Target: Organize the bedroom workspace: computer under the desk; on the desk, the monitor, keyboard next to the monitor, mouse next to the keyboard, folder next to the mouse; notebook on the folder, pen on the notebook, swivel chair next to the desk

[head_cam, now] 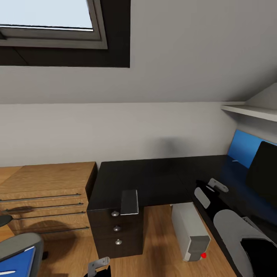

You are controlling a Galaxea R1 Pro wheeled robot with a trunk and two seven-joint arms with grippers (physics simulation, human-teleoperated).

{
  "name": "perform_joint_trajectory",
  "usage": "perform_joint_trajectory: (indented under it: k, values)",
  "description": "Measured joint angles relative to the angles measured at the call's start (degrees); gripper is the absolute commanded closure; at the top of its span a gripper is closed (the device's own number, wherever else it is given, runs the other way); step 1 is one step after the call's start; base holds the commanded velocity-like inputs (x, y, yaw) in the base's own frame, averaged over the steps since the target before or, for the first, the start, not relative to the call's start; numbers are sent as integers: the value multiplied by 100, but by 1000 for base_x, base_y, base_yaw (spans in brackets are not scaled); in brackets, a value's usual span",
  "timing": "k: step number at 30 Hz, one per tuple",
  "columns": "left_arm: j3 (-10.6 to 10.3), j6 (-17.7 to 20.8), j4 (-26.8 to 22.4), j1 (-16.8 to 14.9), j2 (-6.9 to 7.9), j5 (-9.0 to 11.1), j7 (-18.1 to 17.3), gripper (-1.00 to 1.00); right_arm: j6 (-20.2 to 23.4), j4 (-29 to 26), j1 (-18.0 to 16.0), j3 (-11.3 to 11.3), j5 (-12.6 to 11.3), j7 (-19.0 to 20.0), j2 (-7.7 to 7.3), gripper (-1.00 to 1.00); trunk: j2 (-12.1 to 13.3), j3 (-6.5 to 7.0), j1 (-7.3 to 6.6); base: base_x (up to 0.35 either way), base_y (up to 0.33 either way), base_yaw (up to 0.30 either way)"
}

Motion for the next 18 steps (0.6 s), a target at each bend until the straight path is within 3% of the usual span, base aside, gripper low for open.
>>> perform_joint_trajectory:
  k: [7, 13, 18]
  values:
    - [0, 0, 0, 0, 6, -1, 3, -100, -97, 0, 0, 3, 20, -16, 2, 100, 0, 0, 0, 0, 0, -15]
    - [-16, -14, -1, 0, 2, -11, 13, -100, -109, 46, 0, -1, 19, -11, -27, 100, 0, 0, 0, 0, 0, -222]
    - [-73, 49, -316, 0, 1, -10, 16, -100, -112, 124, 0, -1, 23, -4, -27, 100, 0, 0, 0, 0, 0, -260]
